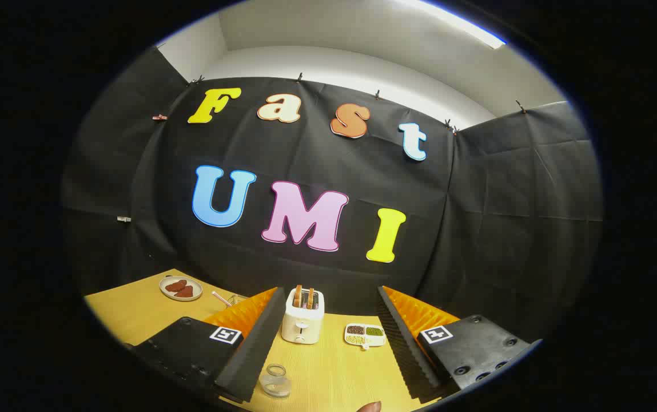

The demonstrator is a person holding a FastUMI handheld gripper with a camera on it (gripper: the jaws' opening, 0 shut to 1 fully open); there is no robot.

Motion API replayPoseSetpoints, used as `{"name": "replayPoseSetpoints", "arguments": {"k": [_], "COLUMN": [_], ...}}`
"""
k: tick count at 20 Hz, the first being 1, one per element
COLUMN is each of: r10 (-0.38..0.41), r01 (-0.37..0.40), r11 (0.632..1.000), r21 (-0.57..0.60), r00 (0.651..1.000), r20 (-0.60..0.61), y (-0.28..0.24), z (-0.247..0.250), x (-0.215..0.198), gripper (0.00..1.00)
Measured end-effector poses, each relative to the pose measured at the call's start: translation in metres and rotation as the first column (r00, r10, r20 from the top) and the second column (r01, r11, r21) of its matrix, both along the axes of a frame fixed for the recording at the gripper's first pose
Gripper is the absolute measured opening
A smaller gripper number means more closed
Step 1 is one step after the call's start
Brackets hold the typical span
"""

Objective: Take the bottle from table, then pour the juice into the cup, finally place the bottle on the coaster

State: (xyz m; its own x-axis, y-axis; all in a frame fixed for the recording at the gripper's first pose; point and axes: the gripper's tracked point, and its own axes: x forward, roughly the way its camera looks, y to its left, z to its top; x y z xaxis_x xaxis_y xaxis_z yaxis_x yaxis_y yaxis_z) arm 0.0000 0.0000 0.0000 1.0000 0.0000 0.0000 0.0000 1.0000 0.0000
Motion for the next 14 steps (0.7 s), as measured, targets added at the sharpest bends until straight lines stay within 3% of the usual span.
{"name": "replayPoseSetpoints", "arguments": {"k": [14], "r10": [0.021], "r01": [-0.021], "r11": [1.000], "r21": [-0.004], "r00": [1.000], "r20": [0.006], "y": [0.0075], "z": [0.0034], "x": [-0.0004], "gripper": [0.97]}}
